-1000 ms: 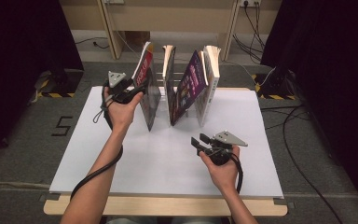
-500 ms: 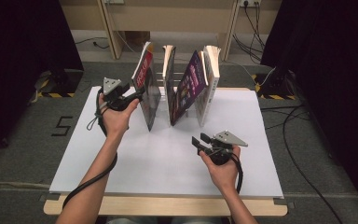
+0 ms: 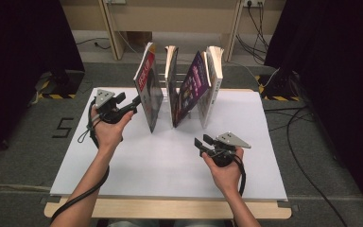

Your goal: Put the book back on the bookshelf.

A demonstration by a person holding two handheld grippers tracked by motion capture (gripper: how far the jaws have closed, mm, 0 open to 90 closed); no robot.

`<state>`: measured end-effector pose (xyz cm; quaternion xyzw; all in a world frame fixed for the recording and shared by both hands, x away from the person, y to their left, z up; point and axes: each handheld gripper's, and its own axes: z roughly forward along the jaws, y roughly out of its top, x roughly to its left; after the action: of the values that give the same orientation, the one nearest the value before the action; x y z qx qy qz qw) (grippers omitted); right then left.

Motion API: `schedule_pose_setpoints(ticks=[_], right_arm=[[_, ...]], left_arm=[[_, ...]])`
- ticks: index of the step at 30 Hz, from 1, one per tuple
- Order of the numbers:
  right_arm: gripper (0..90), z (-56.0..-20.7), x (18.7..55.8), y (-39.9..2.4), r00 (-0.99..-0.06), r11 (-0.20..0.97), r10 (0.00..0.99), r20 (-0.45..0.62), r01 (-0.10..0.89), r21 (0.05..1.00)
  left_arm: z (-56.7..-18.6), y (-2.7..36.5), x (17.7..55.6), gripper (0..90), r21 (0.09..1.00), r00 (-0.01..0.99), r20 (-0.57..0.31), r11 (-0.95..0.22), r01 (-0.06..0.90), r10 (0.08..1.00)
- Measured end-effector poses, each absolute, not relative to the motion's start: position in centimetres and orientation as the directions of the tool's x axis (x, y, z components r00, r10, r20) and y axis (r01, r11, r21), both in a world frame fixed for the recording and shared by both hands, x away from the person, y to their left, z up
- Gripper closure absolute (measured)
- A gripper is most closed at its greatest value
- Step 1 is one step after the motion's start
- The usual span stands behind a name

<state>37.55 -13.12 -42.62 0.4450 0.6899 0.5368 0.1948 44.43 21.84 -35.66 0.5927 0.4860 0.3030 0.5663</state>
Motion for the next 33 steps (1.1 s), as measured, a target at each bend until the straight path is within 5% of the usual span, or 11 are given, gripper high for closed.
schedule_pose_setpoints(ticks=[33], right_arm=[[64.3, -38.1, 42.8, -12.9, -0.416, -0.022, 0.893, 0.170, 0.338, 0.941]], left_arm=[[-43.9, 26.7, 36.9, 33.4, 0.930, 0.335, -0.205, 0.076, 0.360, 0.920]])
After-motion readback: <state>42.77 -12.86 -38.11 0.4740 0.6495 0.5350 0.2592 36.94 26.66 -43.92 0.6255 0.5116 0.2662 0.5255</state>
